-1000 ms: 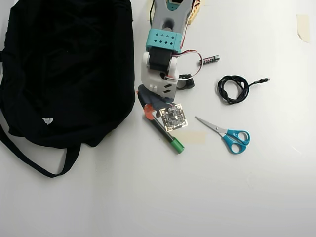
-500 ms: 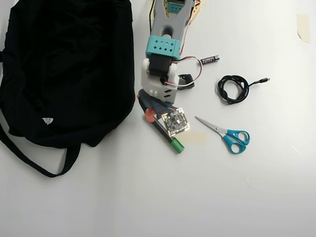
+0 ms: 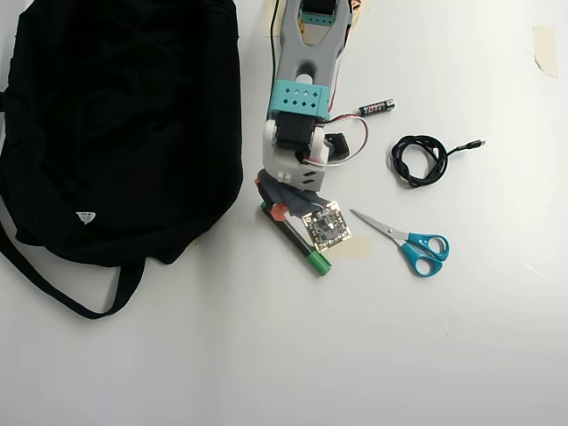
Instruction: Put the green marker into the black bag
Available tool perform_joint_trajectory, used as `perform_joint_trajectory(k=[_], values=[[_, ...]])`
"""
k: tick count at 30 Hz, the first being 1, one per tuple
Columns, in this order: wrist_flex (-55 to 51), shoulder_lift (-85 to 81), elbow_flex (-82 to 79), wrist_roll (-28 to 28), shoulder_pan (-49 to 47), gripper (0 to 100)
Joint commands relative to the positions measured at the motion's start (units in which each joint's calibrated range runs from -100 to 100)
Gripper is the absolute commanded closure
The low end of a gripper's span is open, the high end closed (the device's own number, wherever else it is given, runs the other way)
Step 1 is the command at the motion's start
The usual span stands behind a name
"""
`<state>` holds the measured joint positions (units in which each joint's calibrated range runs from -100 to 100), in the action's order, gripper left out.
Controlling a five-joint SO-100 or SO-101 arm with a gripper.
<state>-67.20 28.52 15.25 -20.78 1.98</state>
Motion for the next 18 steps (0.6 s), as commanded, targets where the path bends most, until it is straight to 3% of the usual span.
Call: perform_joint_trajectory(k=[1,18], values=[[-2.0,0.4,5.1,-1.0,-0.4,94],[-7.8,7.7,16.1,-2.1,-1.2,92]])
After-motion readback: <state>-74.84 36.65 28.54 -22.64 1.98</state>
